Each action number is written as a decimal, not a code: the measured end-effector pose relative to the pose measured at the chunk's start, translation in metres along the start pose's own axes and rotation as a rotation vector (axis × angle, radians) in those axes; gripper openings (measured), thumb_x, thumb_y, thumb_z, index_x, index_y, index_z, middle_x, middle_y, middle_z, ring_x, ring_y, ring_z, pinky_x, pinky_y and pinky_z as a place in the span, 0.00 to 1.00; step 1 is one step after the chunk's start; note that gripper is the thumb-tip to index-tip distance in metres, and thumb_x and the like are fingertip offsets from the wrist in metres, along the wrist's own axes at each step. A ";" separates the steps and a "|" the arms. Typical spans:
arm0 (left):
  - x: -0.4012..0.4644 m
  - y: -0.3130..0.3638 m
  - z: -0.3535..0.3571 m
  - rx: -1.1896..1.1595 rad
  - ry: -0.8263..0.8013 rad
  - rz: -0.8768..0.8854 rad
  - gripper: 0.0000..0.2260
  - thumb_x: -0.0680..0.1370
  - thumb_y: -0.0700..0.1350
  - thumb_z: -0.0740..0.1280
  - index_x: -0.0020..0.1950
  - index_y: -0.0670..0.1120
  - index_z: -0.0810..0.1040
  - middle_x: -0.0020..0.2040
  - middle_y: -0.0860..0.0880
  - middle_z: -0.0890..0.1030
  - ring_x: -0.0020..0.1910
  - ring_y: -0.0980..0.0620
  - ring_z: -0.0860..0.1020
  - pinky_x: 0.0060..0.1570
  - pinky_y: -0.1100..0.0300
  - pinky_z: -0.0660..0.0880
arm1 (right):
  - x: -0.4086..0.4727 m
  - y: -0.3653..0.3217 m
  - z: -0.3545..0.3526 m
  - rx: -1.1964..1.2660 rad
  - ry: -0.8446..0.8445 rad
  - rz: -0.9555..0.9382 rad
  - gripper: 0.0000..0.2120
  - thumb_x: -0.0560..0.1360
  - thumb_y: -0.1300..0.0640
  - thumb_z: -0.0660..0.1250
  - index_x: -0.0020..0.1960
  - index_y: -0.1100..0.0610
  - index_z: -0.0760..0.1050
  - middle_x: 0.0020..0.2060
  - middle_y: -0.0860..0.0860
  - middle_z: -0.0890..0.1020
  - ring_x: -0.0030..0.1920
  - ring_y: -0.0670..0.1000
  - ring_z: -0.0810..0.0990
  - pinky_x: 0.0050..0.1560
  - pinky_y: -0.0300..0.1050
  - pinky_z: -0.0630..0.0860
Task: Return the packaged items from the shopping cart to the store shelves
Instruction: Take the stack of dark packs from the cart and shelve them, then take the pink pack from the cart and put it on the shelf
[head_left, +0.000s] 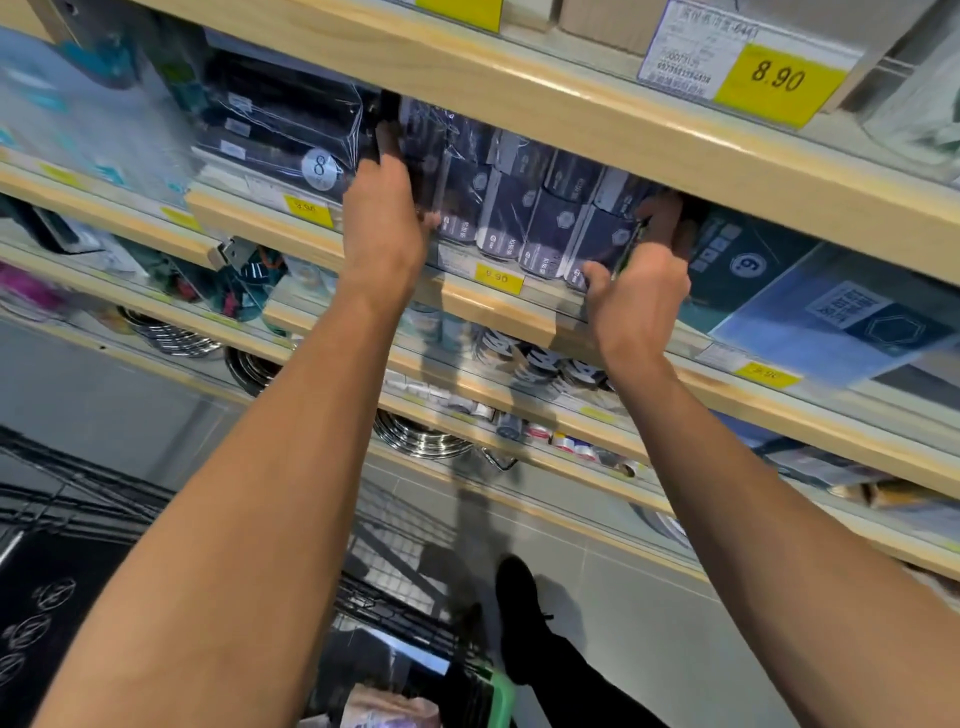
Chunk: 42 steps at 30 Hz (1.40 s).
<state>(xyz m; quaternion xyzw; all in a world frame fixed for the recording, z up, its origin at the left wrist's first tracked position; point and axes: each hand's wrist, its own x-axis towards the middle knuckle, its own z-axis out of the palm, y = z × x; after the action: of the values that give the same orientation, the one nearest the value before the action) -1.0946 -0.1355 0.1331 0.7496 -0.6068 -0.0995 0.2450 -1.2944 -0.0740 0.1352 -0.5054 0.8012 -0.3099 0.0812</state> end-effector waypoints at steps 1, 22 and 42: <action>-0.003 -0.003 -0.001 -0.050 0.026 0.008 0.25 0.75 0.45 0.76 0.67 0.39 0.71 0.63 0.38 0.77 0.62 0.40 0.77 0.63 0.49 0.74 | -0.006 0.000 0.001 0.031 0.018 -0.004 0.12 0.75 0.54 0.73 0.49 0.61 0.74 0.39 0.50 0.71 0.47 0.55 0.74 0.48 0.46 0.71; -0.312 -0.224 -0.020 -0.456 0.481 -0.655 0.04 0.76 0.42 0.67 0.48 0.45 0.81 0.41 0.50 0.83 0.38 0.52 0.79 0.42 0.60 0.76 | -0.296 0.029 0.094 0.132 -0.864 -0.531 0.13 0.76 0.54 0.67 0.59 0.57 0.78 0.54 0.55 0.80 0.55 0.56 0.79 0.57 0.55 0.78; -0.629 -0.235 0.011 -0.085 0.519 -1.496 0.20 0.72 0.32 0.57 0.58 0.52 0.70 0.45 0.48 0.80 0.48 0.40 0.80 0.52 0.41 0.79 | -0.319 0.131 0.110 -0.206 -0.864 -0.869 0.18 0.72 0.70 0.72 0.60 0.63 0.78 0.50 0.60 0.84 0.50 0.60 0.84 0.52 0.56 0.83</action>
<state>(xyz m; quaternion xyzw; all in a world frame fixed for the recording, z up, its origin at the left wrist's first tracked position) -1.0504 0.4986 -0.0846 0.9477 0.1390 -0.0828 0.2750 -1.1938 0.1939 -0.0864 -0.8704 0.4427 -0.0032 0.2155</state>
